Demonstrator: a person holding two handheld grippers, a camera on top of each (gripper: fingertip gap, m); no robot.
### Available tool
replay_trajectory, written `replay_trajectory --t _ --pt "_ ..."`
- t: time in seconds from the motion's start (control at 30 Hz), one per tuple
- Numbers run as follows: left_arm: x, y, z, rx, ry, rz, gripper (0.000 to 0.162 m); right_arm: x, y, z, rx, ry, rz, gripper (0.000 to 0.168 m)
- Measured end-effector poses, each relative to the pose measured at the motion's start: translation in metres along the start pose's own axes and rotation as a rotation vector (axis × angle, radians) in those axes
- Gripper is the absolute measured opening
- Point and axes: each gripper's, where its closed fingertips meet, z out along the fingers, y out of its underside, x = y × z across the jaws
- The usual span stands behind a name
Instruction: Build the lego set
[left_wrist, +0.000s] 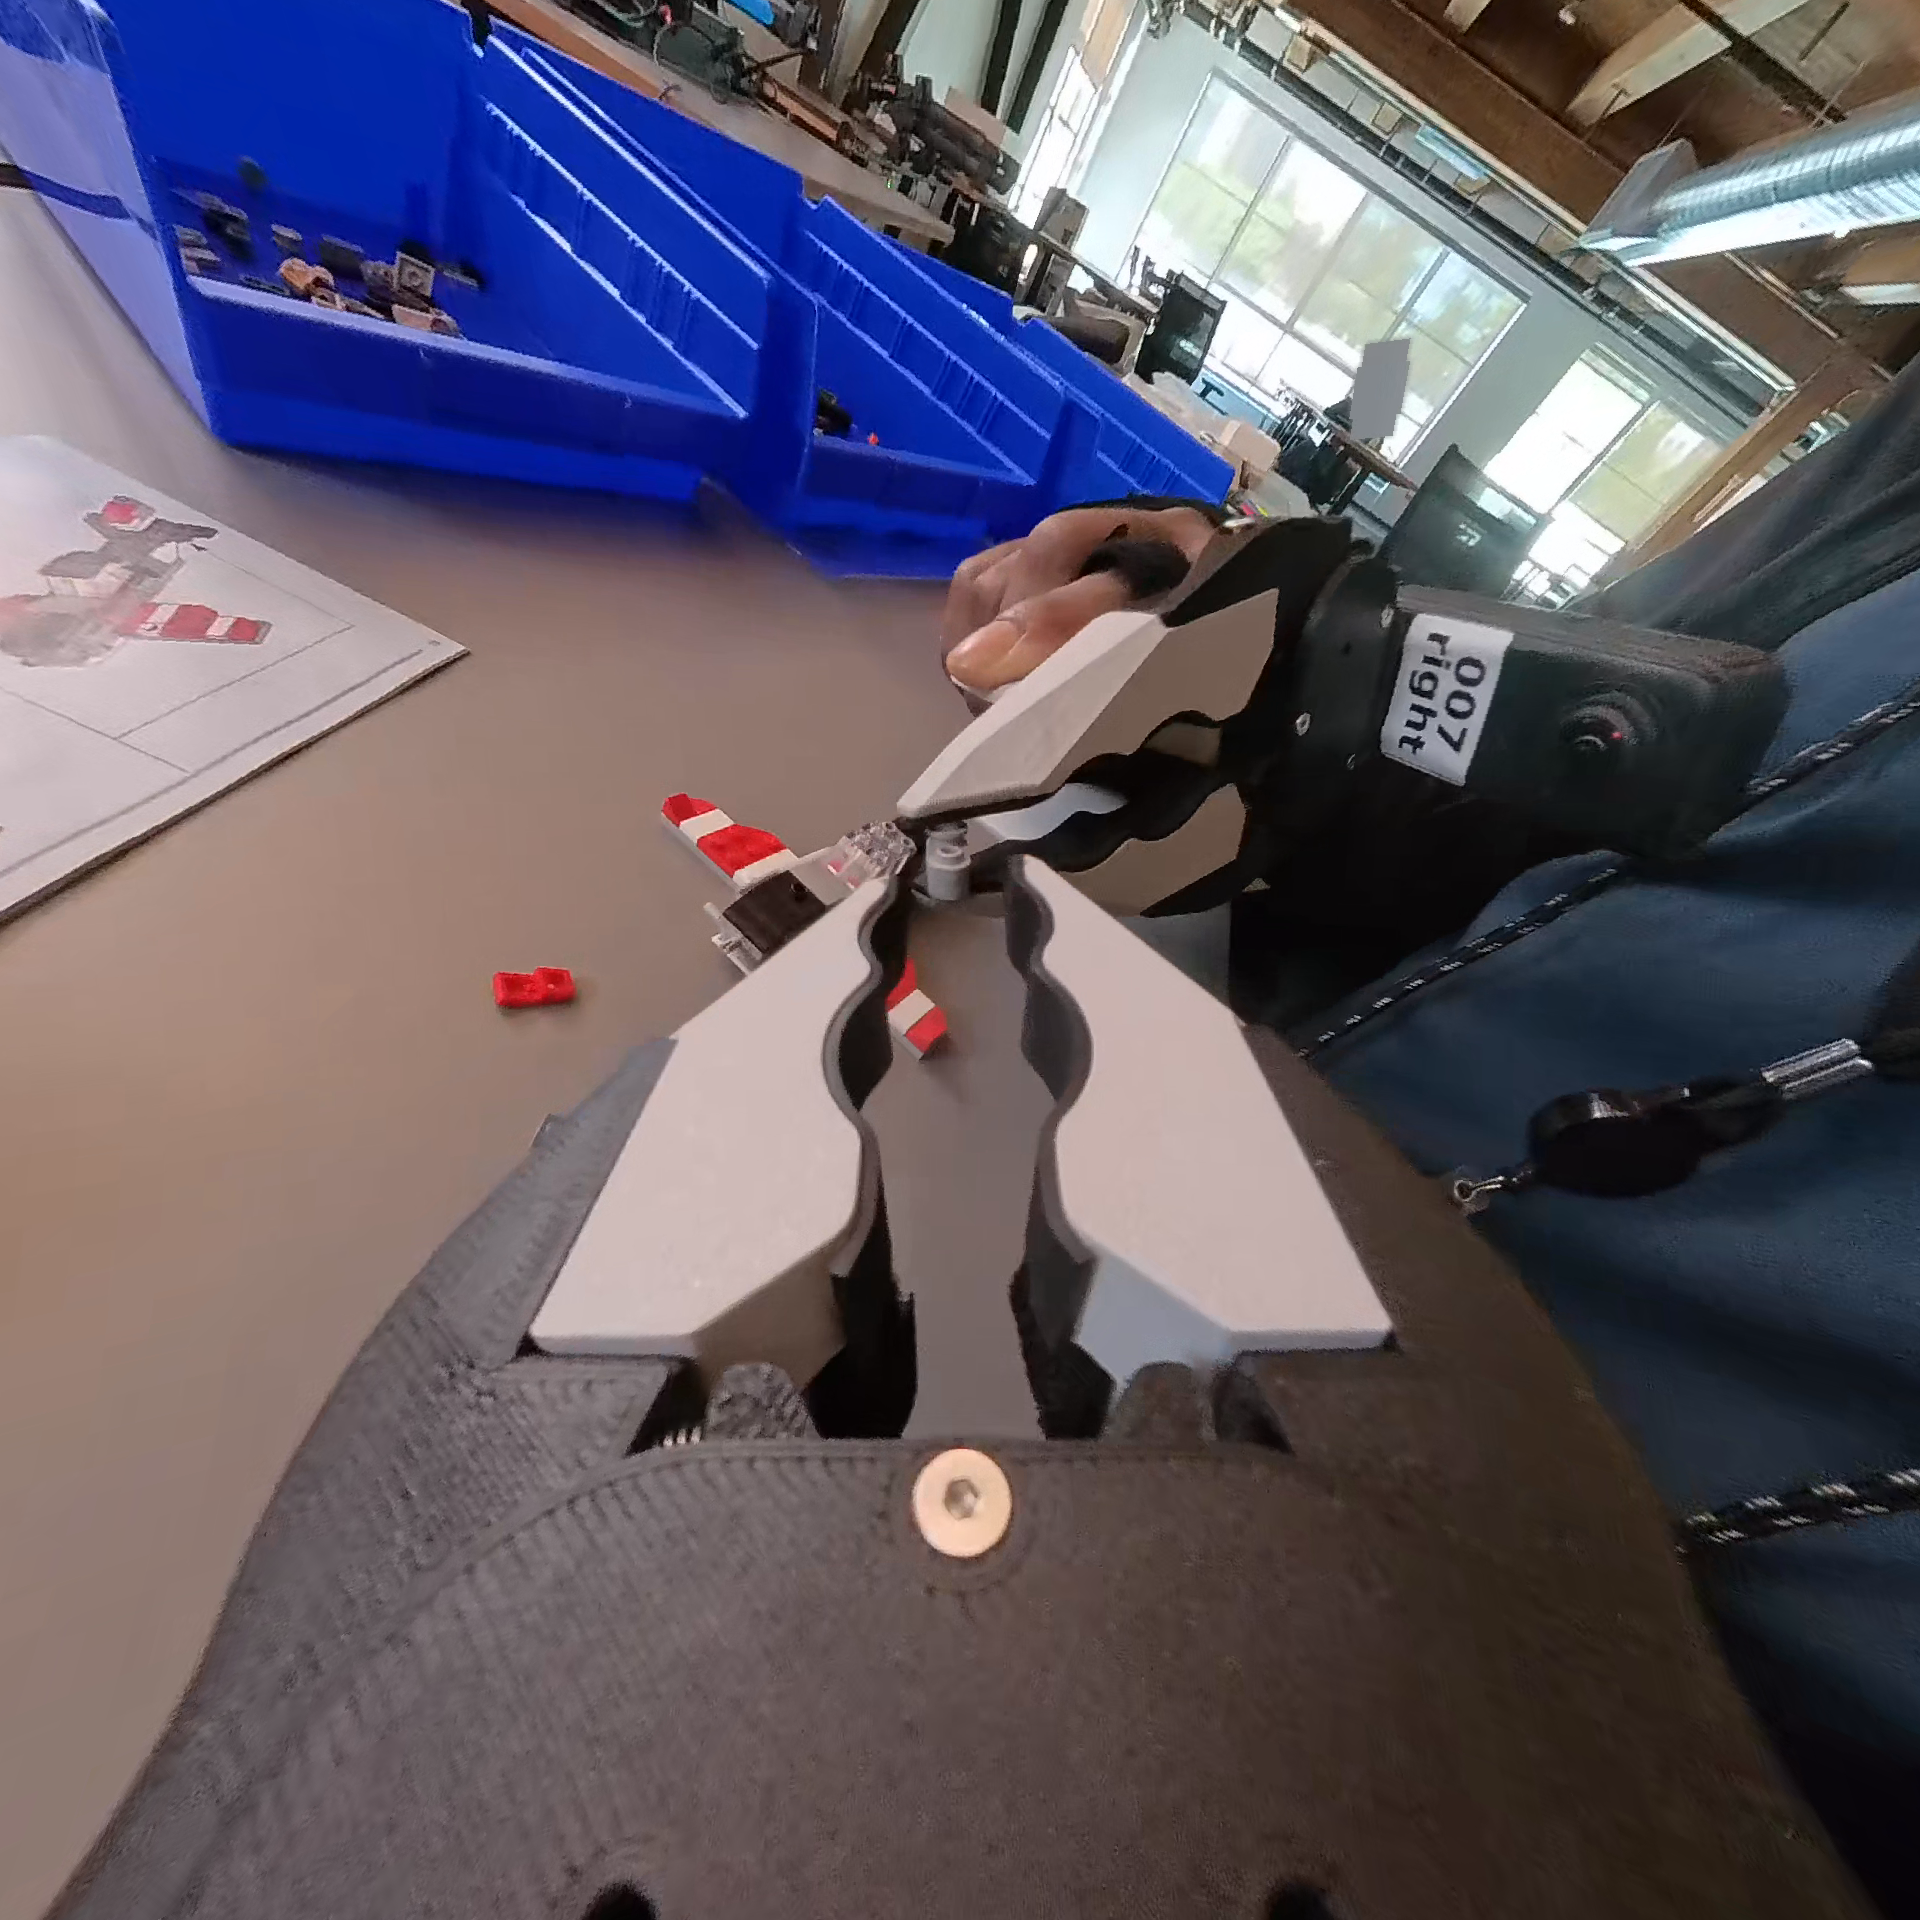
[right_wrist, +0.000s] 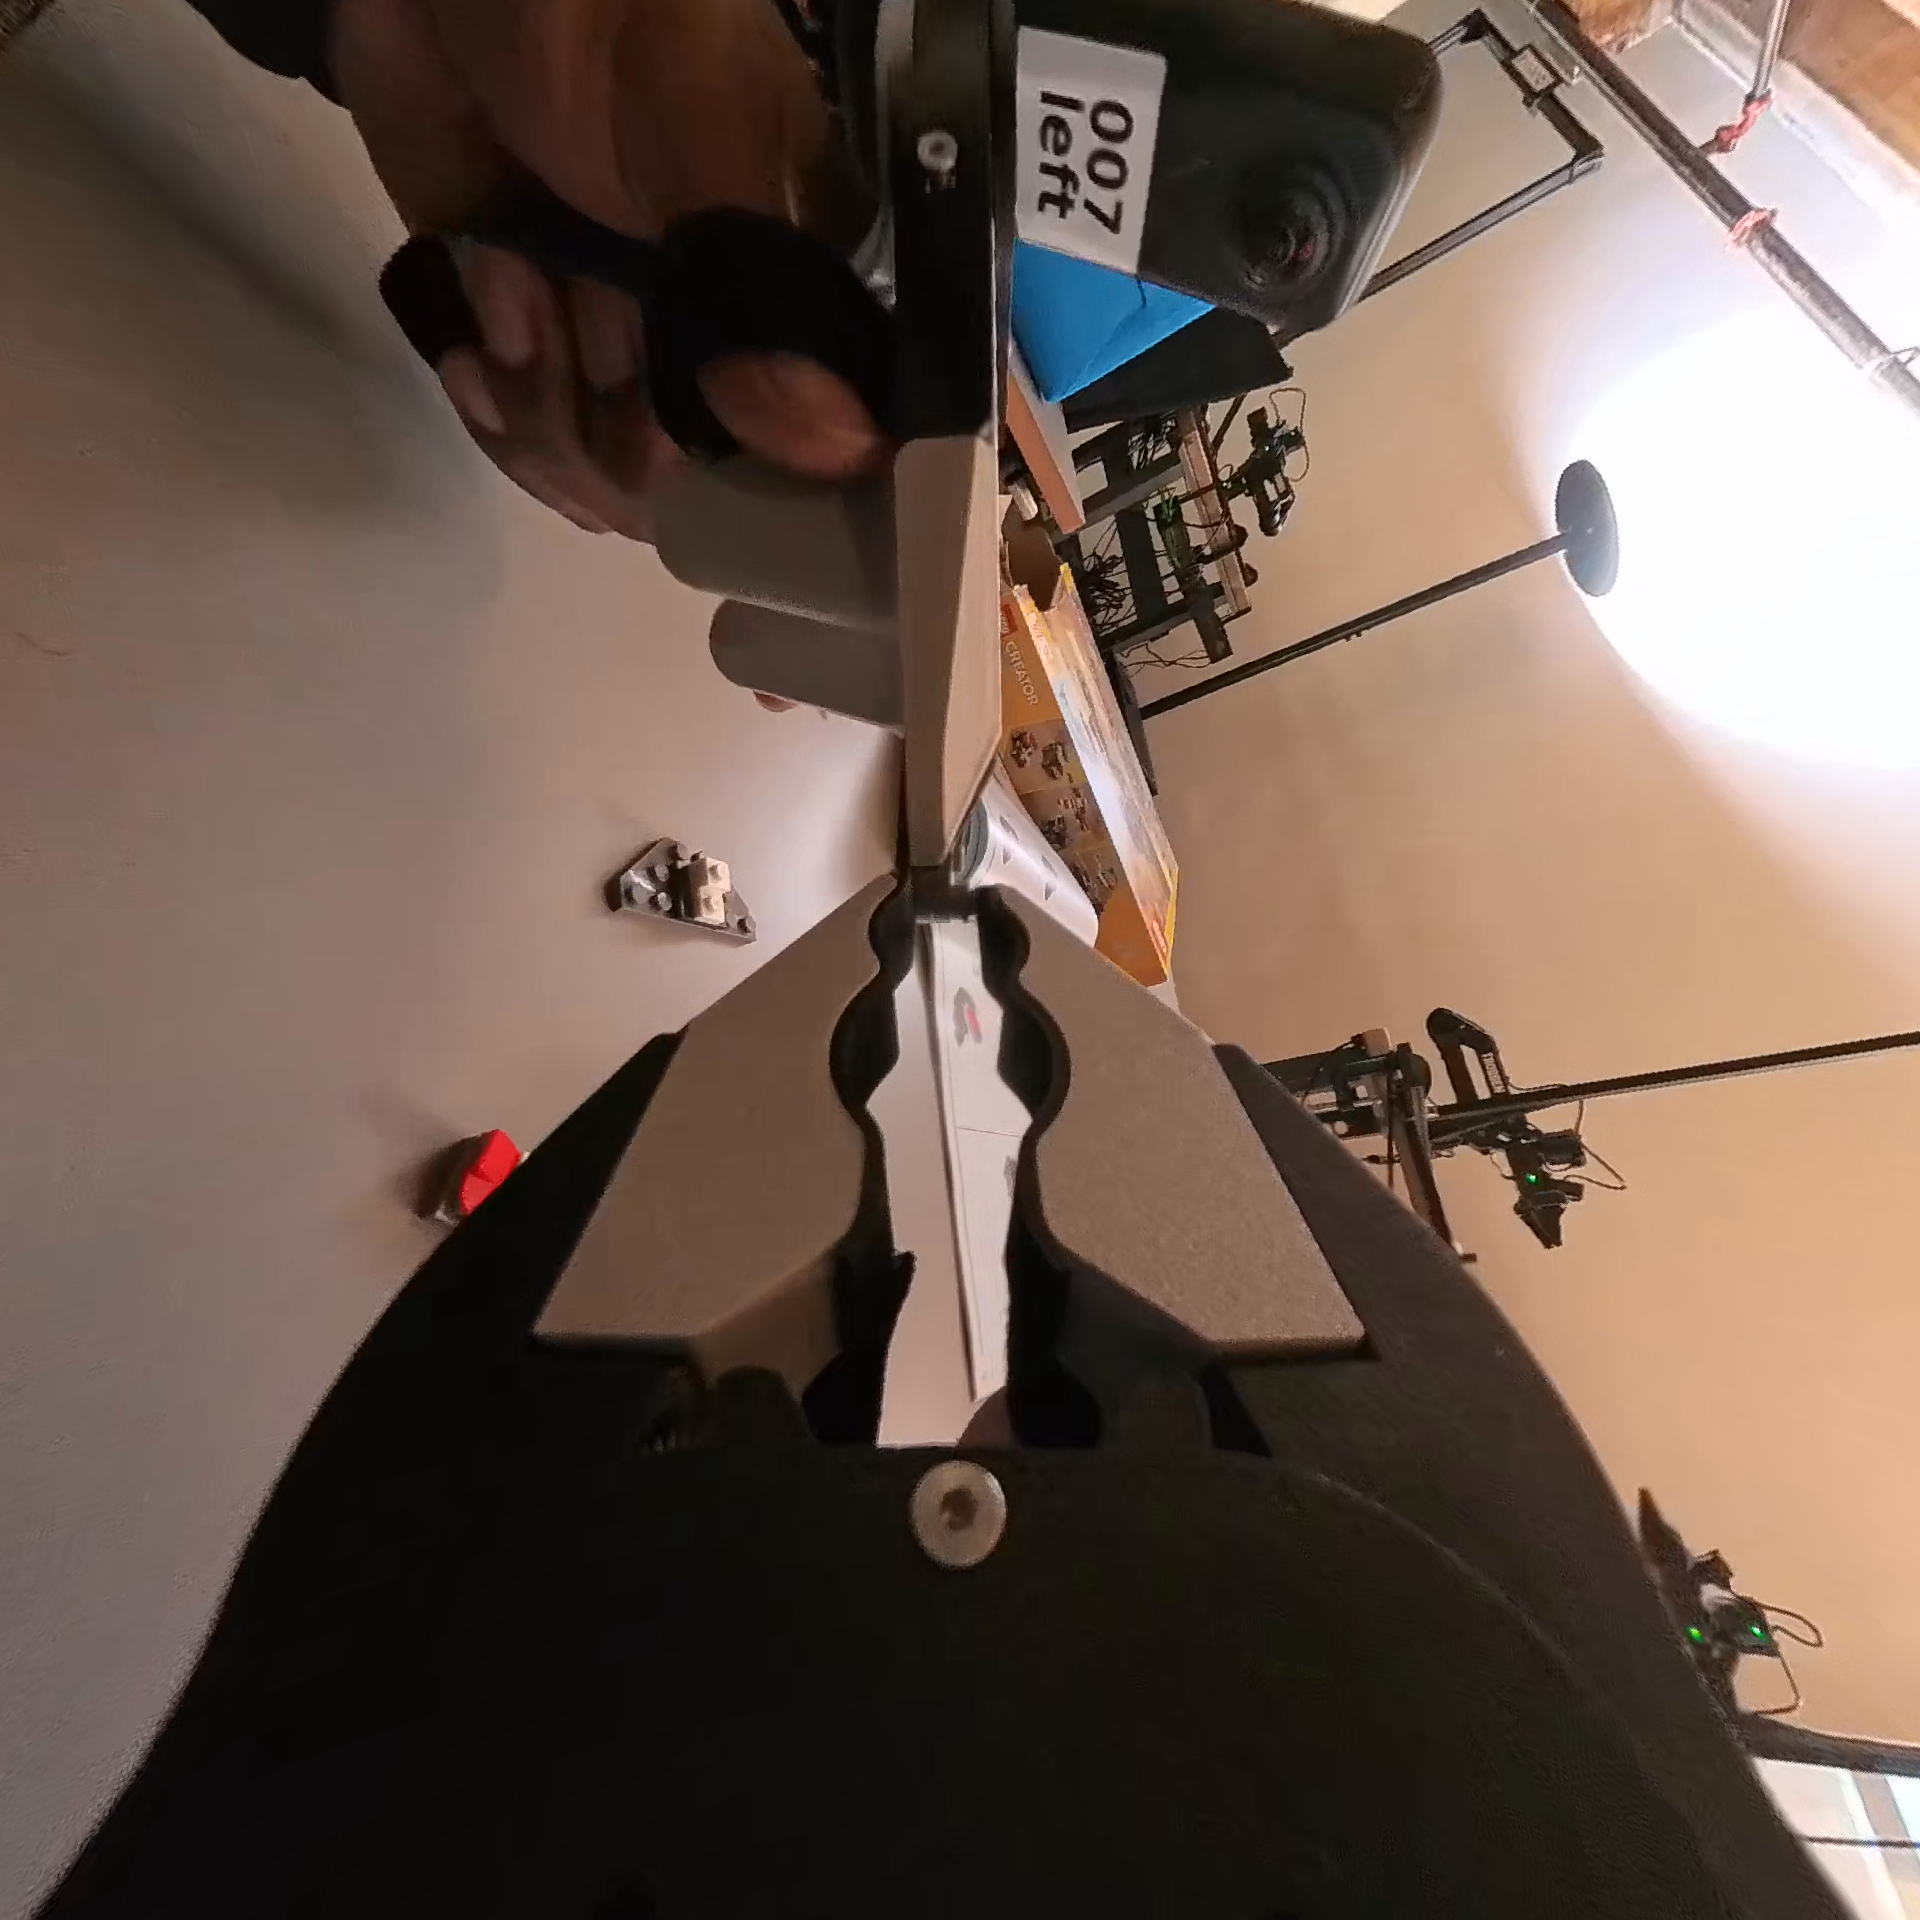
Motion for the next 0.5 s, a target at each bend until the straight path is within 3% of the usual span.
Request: replay_trajectory --t 0.3,0.5 --pt "-0.006 0.0 -0.005 0.004 -0.029 0.017 0.008 0.001 -0.003 0.004 0.015 0.005 -0.006 0.018" --pt "-0.011 0.002 -0.012 -0.01 -0.073 0.08 0.008 0.002 -0.001 0.0 0.052 -0.111 0.165 0.023"
